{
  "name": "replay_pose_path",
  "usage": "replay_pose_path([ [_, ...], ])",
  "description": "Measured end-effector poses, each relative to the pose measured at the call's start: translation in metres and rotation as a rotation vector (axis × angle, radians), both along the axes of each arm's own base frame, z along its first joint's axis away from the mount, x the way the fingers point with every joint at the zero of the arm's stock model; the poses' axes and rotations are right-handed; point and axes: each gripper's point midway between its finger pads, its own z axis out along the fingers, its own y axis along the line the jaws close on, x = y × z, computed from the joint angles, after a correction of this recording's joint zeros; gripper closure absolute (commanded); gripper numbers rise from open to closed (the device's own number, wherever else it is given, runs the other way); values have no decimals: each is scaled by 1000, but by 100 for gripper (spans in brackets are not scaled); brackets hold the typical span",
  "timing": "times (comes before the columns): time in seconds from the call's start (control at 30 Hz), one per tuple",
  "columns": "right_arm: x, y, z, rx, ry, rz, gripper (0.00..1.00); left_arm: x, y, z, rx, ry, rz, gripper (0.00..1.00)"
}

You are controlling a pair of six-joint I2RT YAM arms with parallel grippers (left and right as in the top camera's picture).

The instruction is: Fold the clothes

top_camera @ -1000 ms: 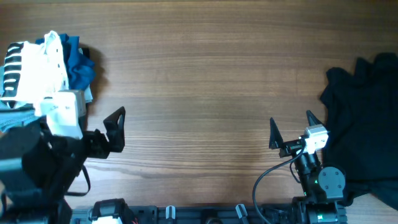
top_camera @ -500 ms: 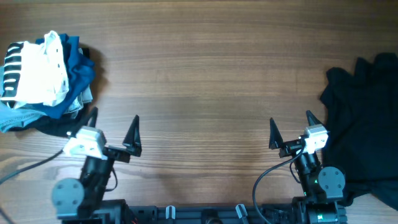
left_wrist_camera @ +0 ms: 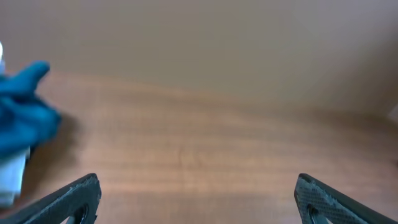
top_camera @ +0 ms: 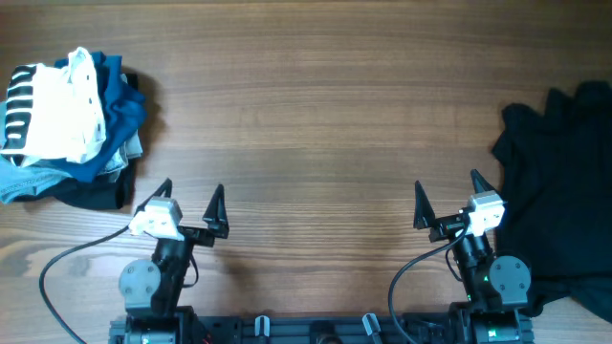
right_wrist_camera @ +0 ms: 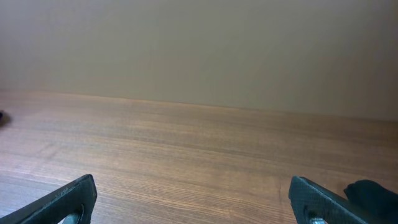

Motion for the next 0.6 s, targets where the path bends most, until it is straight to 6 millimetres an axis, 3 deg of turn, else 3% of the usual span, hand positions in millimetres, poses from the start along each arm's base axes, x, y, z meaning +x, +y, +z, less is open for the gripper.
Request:
replay_pose_path([
  [0.6,0,0,0,0,0,0,0,0,1,0,-3,-1,7,0],
])
